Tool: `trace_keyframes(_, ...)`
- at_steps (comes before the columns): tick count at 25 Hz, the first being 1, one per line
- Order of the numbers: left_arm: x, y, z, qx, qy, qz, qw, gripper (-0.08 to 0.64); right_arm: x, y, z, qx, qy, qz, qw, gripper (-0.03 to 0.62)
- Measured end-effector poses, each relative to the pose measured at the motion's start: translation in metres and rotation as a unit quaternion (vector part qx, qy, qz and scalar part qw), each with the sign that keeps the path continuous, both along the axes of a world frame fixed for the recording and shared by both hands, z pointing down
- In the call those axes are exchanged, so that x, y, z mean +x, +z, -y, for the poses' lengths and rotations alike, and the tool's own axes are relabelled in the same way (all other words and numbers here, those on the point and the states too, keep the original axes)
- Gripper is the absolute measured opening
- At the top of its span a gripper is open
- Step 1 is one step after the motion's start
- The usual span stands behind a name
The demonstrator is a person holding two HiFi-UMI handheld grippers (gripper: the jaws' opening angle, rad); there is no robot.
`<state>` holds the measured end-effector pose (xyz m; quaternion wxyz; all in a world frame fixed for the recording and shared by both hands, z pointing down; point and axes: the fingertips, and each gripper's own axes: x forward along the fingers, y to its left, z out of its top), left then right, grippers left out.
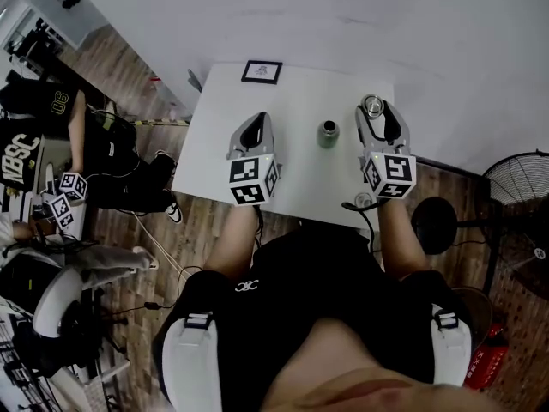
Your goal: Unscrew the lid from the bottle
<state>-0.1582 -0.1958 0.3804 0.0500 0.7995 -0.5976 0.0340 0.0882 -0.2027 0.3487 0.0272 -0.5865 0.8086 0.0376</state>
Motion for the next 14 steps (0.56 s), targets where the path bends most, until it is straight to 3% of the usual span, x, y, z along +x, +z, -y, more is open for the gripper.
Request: trace_keyframes(14,0.003,-0.007,-0.001,0.024,-0.012,0.022,0.9994,0.054,-0.011,-0.002,-0.003,0.002,-0.021,0.008,1.0,0.244)
